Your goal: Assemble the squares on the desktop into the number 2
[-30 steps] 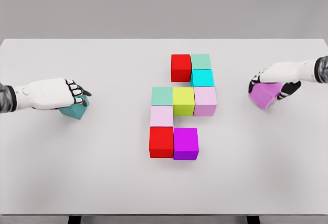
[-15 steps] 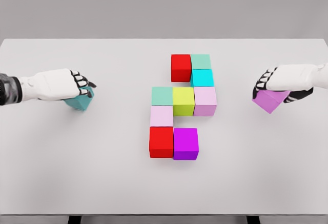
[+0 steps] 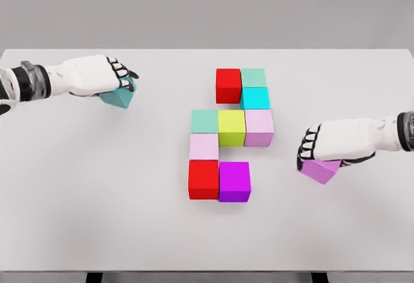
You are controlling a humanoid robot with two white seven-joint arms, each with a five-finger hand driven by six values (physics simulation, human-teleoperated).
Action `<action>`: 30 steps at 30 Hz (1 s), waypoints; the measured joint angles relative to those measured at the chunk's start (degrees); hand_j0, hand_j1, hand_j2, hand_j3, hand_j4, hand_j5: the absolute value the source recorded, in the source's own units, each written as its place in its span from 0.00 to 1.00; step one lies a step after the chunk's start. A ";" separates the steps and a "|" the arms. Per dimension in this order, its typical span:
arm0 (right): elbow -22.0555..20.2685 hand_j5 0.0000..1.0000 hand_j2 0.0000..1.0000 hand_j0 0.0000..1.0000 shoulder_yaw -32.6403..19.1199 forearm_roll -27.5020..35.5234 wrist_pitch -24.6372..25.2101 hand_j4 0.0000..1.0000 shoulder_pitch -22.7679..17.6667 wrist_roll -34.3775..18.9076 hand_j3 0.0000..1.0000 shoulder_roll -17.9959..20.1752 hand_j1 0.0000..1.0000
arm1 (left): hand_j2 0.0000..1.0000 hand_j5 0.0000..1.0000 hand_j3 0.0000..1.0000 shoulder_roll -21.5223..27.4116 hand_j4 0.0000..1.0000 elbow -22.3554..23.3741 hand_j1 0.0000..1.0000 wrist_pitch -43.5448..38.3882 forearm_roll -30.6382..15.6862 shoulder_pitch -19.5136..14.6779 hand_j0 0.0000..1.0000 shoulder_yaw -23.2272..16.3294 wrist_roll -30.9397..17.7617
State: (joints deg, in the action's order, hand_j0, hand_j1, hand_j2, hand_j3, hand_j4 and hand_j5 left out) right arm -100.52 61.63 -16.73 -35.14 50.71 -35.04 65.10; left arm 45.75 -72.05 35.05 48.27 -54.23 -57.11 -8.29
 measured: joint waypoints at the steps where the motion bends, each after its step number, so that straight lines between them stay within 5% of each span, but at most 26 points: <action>1: -0.18 0.56 0.56 0.56 0.29 0.00 0.00 0.56 -0.17 0.00 0.56 -0.23 0.56 | 0.70 0.70 0.70 -0.78 0.70 0.75 0.70 0.00 -0.02 -0.35 0.70 -0.03 -0.23; 9: -0.60 0.59 0.59 0.59 2.64 -0.02 0.02 0.59 -0.35 0.02 0.59 -2.79 0.59 | 0.70 0.70 0.70 -6.12 0.70 5.45 0.70 0.01 0.10 -3.43 0.70 -0.60 -1.06; 10: -0.61 0.63 0.63 0.63 2.70 -0.08 0.02 0.63 -0.35 0.02 0.63 -2.86 0.63 | 0.71 0.71 0.71 -6.72 0.71 5.91 0.71 0.01 0.10 -3.78 0.71 -0.63 -1.14; 12: -0.62 0.96 0.96 0.96 2.78 -0.28 0.02 0.96 -0.35 0.02 0.96 -2.94 0.96 | 0.71 0.71 0.71 -7.94 0.71 6.93 0.71 0.02 0.10 -3.96 0.71 -0.67 -1.35; 13: -0.62 0.99 0.99 0.99 2.81 -0.34 0.02 0.99 -0.35 0.02 0.99 -2.96 0.99 | 0.71 0.71 0.71 -8.50 0.71 7.31 0.71 0.02 0.11 -4.13 0.71 -0.69 -1.41; 24: -0.55 0.99 0.99 0.99 0.93 0.89 0.00 0.99 -0.26 0.02 0.99 -1.70 0.99 | 0.71 0.71 0.71 -14.90 0.71 13.02 0.71 0.02 0.42 -6.86 0.71 -0.71 -2.17; 30: 2.57 0.99 0.99 0.99 -6.64 15.50 0.03 0.99 -0.70 0.03 0.99 5.78 0.99 | 0.71 0.71 0.71 -17.79 0.71 15.77 0.71 0.02 0.49 -7.74 0.71 -0.65 -3.25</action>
State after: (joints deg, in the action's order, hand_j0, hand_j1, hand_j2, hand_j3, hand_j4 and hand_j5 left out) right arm -97.95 54.99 -1.23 -35.12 50.01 -35.01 70.88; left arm 27.96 -56.28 35.07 48.75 -61.96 -57.76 -11.53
